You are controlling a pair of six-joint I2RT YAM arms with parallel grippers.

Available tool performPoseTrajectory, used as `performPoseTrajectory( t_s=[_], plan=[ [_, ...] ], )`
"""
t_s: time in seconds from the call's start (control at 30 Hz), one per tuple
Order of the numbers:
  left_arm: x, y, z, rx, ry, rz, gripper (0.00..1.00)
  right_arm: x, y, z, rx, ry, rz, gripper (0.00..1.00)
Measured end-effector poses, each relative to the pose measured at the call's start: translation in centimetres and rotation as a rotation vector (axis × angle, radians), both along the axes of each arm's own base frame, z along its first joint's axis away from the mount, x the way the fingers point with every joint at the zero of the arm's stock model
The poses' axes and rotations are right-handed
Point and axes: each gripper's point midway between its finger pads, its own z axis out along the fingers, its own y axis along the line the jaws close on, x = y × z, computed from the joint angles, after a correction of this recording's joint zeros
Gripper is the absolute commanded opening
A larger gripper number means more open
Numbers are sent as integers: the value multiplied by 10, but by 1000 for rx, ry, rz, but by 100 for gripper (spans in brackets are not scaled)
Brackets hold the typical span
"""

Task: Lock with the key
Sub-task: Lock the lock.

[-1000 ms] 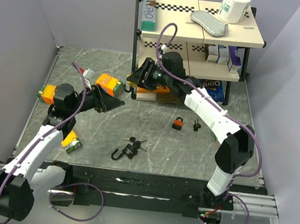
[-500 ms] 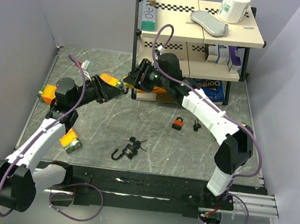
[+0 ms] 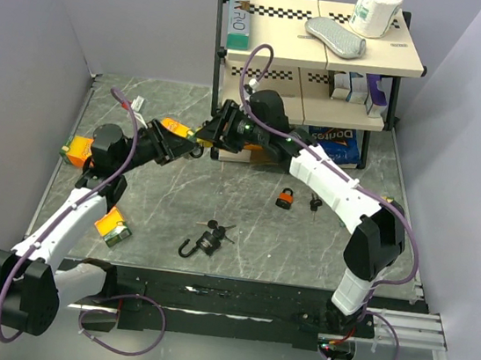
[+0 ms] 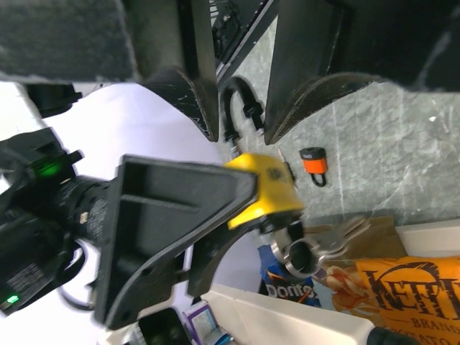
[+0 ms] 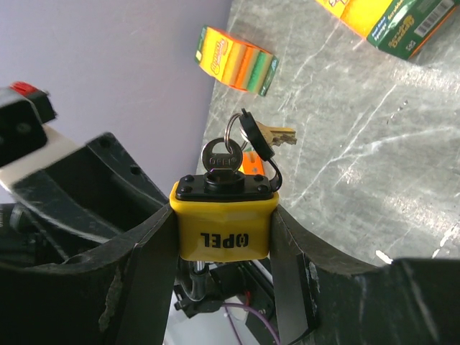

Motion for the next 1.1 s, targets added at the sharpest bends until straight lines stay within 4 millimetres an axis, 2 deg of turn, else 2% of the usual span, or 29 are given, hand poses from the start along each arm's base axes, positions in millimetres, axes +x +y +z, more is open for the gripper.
performPoseTrajectory(
  t_s=[0.17,0.27,0.37,0.47,0.67,0.8,0.83,0.87,0.9,0.93,1.0,1.03,1.07,1.1],
  plan=[
    [-1,-3,5,-22,-2,-14,31,-3,1,-11,-6,9,5,0],
    [-4,-5,8,-33,-8,-31,32,-3,1,-11,-1,9,11,0],
    [-6,-7,11,-41,-16,-45,38,-2,3,-6,16,-10,17,0],
    [-6,-8,13,-43,-25,-49,37,-2,4,-3,22,-17,18,0],
    [-6,-7,6,-27,-4,-47,27,-4,3,-4,26,-16,24,0],
    [-7,-7,1,-15,7,-47,1,-5,3,-5,24,-17,27,0],
    [-6,-7,0,-15,14,-45,1,-5,3,-5,23,-28,30,7],
    [-6,-6,-1,-15,23,-41,1,-4,2,-4,21,-41,33,20],
    [-6,-6,-1,-15,25,-40,1,-4,2,-5,22,-51,37,34],
    [-6,-6,-2,-14,27,-42,1,-4,2,-5,24,-57,40,57],
    [-7,-7,-3,-8,27,-54,1,-5,1,-6,32,-68,48,74],
    [-9,-7,-5,5,25,-65,1,-7,0,-6,37,-68,55,94],
    [-11,-9,-5,16,19,-81,1,-7,-2,-4,43,-77,67,99],
    [-14,-11,-5,32,8,-102,1,-9,-4,-2,45,-97,89,99]
  ],
)
